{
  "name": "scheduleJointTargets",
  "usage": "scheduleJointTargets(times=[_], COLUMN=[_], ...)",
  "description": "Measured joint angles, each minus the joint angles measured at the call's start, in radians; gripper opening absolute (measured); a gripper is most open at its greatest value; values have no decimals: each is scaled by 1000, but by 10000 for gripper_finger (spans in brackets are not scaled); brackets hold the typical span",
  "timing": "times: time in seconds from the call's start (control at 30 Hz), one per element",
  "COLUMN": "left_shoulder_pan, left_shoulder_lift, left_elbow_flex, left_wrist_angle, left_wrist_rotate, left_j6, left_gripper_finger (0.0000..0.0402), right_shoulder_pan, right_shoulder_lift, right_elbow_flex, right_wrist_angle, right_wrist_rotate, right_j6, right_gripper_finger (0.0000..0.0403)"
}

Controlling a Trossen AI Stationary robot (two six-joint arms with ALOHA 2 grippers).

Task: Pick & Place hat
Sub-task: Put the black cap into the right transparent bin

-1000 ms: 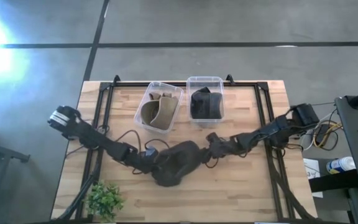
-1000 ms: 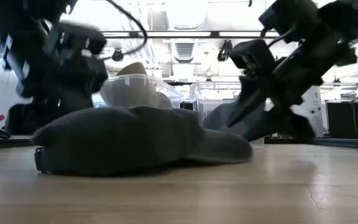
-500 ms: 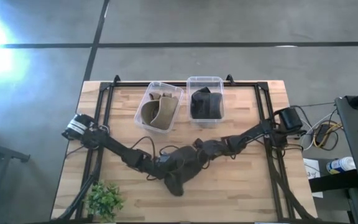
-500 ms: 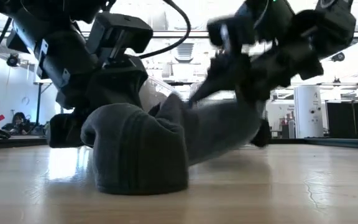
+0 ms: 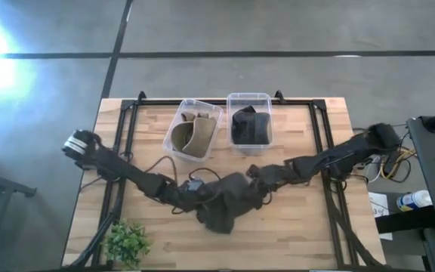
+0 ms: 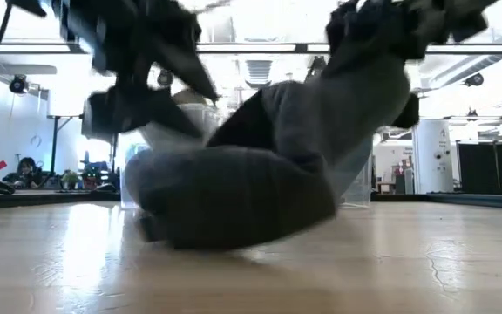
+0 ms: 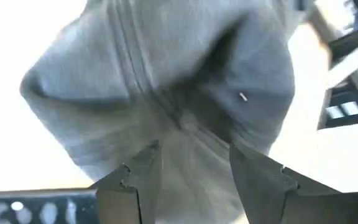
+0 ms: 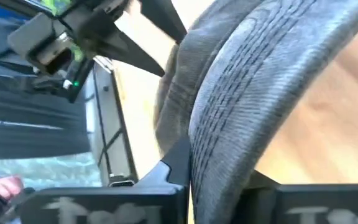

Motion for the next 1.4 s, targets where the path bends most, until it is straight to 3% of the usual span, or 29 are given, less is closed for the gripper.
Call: scheduleJointTargets(times=[0.17,0.33,0.5,0.6,0.67,0.77,0.97,1.23,1.4], left_shoulder_pan=[-2,-6,-5,-5,-4,0,27,43,43], left_shoulder_lift=[-163,-308,-400,-428,-442,-456,-491,-534,-535], left_elbow_flex=[12,8,3,2,2,2,2,2,2], left_wrist_angle=[14,8,5,-6,-6,-7,9,20,25], left_wrist_rotate=[-65,-213,-282,-309,-333,-384,-395,-395,-395], left_j6=[78,172,239,256,256,164,96,83,83], left_gripper_finger=[179,179,179,179,179,179,179,179,179], right_shoulder_pan=[16,31,24,-33,-103,-235,-441,-706,-757], right_shoulder_lift=[-195,-355,-407,-388,-356,-301,-185,24,132], right_elbow_flex=[7,102,229,321,374,431,459,456,456], right_wrist_angle=[-108,-277,-405,-613,-804,-966,-839,-847,-803], right_wrist_rotate=[148,498,884,982,941,745,414,-3,-86], right_j6=[-22,-156,-341,-291,-163,-55,-220,-304,-366], right_gripper_finger=[15,15,14,14,14,14,14,16,35])
